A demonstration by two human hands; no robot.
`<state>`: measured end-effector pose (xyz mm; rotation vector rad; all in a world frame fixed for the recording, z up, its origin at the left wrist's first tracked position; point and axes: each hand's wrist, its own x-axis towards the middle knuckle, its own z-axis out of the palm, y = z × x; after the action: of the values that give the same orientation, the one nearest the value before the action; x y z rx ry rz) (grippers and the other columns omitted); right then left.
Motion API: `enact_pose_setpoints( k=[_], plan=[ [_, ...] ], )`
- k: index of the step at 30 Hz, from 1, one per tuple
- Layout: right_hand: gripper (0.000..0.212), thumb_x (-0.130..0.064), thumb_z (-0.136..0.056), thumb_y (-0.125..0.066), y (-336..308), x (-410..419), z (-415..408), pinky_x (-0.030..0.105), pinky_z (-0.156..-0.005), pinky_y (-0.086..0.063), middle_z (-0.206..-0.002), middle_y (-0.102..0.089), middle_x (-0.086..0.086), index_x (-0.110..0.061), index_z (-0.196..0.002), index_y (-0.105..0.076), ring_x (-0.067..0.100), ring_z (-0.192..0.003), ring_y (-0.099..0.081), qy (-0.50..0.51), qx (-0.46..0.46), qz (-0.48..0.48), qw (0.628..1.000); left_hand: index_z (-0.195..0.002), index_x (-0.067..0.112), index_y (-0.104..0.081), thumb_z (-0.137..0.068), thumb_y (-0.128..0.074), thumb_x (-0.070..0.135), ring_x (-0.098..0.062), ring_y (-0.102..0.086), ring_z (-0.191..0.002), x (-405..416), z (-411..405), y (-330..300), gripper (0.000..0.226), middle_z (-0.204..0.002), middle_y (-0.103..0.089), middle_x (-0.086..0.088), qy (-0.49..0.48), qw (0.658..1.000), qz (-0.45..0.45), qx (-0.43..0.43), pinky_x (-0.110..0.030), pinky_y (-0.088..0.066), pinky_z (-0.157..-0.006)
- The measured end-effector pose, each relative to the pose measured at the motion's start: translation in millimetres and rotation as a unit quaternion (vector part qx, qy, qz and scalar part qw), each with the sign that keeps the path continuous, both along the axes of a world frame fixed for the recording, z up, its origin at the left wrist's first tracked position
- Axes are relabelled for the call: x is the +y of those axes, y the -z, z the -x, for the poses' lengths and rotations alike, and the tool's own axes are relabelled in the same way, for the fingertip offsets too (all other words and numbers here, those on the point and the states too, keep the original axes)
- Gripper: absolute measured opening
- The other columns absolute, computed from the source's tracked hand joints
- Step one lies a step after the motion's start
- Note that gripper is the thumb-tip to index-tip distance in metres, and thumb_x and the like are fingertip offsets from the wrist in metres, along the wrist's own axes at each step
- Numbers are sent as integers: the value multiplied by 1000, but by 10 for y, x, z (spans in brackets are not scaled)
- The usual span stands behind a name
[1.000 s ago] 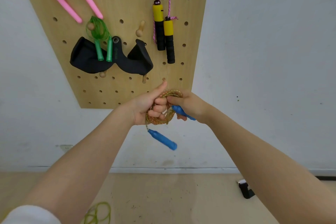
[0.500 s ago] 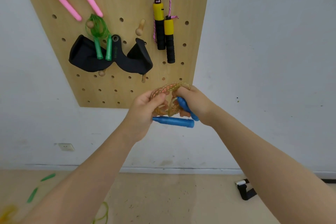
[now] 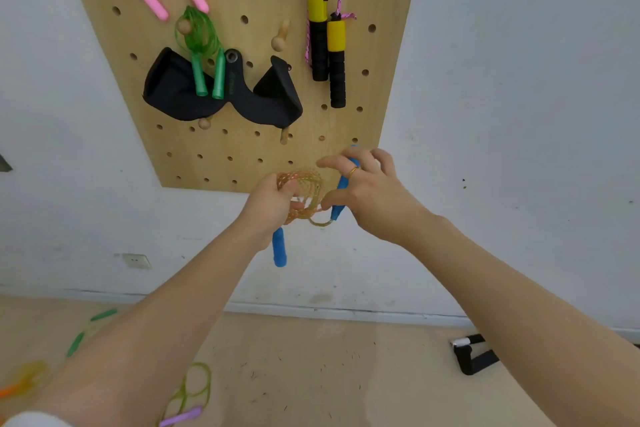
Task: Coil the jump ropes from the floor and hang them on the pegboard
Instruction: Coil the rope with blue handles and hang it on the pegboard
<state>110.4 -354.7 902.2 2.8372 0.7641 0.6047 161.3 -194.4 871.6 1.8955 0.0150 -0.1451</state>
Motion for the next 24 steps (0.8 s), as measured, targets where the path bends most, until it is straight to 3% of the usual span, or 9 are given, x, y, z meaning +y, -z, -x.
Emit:
enact_pose_setpoints(
  k=[2, 5, 8, 12, 15, 17, 19, 22, 24],
  plan=[
    [55, 12, -63, -70, 7, 59, 15, 51, -96, -41, -134, -51, 11, -23, -105, -71, 32, -126, -40, -65, 33, -80, 994, -105, 14, -54, -99, -41, 29, -23, -64, -89, -10, 13, 11, 21, -102, -64, -6, 13, 999, 42, 18, -40, -55, -80],
    [53, 5, -87, -53, 11, 137, 69, 25, -109, -30, -147, -37, 5, -21, -133, -51, 22, -133, -34, -105, 179, -172, 963, -106, 14, -58, -98, -44, 33, -19, -62, -83, -26, 46, -21, 25, -101, -64, -6, 53, 992, 107, 40, -31, -52, -68],
    [55, 15, -76, -59, 139, 144, 11, 43, -97, -48, -122, -59, 9, -20, -118, -47, 28, -98, -59, -135, 104, -89, 981, -104, 18, -59, -98, -45, 32, -21, -61, -90, -39, 74, -41, 21, -103, -65, -7, 41, 982, 174, 54, -35, -51, -77],
    [38, 5, -89, -48, 148, 76, -74, 27, -118, -1, -105, -66, 8, -22, -111, -33, 22, -97, -62, -104, 106, -135, 980, -112, 21, -57, -99, -42, 31, -19, -64, -98, -22, 134, -68, 22, -115, -63, -6, 74, 970, 224, 52, -29, -57, -72],
    [18, -21, -89, -36, 193, 70, -66, 43, -117, -6, -131, -50, 8, -25, -104, -47, 22, -127, -37, -76, 34, -218, 972, -114, 21, -56, -99, -40, 30, -18, -65, -95, 2, 135, -128, 24, -114, -63, -5, 109, 972, 208, 25, -31, -57, -71],
    [31, -36, -86, -30, 185, 86, -77, 45, -116, 0, -153, -20, 6, -30, -109, -51, 24, -142, -7, 3, 48, -288, 956, -112, 21, -56, -99, -40, 31, -22, -66, -95, -3, 133, -174, 22, -114, -63, -4, 122, 974, 191, 17, -38, -57, -79],
    [41, -26, -84, -44, 86, 110, -48, 39, -118, -8, -156, 0, 3, -34, -123, -38, 21, -144, -1, 0, 202, -405, 892, -104, 28, -56, -99, -40, 32, -22, -64, -100, -22, 119, -204, 17, -113, -61, 1, 119, 981, 156, 0, -39, -56, -82],
    [83, -16, -72, -62, -23, 81, -4, 35, -110, -35, -149, -11, -6, -42, -131, -10, 18, -137, -22, -56, 351, -593, 722, -109, 32, -54, -99, -40, 36, -19, -55, -111, -23, 105, -214, 18, -118, -58, 5, 104, 990, 96, -14, -45, -51, -92],
    [80, -27, -78, -61, -45, 63, -10, 38, -109, -36, -152, -8, -7, -46, -133, -5, 19, -139, -22, -58, 365, -604, 706, -117, 30, -53, -98, -40, 37, -20, -56, -111, -23, 113, -215, 24, -123, -58, 3, 111, 989, 101, -1, -47, -52, -91]
  ],
)
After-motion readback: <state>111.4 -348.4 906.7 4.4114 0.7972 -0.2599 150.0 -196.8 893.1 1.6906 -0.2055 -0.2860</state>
